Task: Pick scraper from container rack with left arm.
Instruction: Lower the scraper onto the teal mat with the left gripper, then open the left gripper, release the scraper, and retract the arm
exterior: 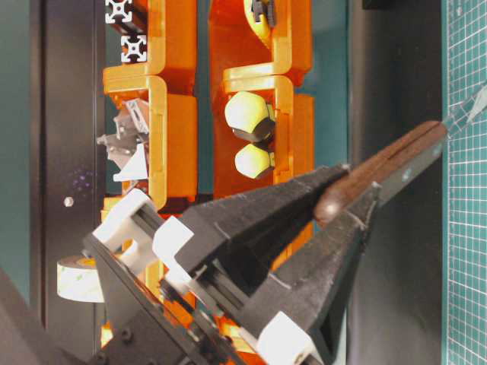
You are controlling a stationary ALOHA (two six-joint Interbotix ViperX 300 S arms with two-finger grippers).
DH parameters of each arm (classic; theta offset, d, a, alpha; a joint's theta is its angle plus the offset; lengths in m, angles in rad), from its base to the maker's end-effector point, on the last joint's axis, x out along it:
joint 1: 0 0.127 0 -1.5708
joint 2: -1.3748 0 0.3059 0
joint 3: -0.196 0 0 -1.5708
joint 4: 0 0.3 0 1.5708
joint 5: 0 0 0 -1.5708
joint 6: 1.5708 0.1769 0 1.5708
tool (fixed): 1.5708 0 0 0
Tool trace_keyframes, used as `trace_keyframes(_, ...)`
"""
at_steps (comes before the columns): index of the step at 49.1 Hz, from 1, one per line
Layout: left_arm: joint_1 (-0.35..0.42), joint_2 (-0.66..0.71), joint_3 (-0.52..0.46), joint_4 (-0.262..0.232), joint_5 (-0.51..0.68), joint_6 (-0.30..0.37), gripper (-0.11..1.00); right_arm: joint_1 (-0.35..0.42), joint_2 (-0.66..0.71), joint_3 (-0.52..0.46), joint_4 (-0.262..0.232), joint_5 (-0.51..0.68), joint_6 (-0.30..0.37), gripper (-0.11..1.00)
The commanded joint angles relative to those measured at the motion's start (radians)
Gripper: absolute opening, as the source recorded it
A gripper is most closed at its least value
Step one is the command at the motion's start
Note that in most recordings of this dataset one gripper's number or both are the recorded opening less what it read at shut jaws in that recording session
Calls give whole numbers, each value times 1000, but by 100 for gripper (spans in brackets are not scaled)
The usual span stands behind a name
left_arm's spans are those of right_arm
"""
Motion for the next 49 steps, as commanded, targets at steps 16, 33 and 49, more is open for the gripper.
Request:
trace_keyframes(16, 23, -40, 14, 3, -29, -170, 50, -2, 3, -35, 9, 35, -2, -1)
trace_keyframes(33, 9, -83, 14, 3, -23, -730, 91, -2, 2, -37, 11, 83, -2, -1)
trace_keyframes(49, 15, -153, 106, 3, -23, -1204, 91, -2, 0, -37, 9, 110, -3, -1)
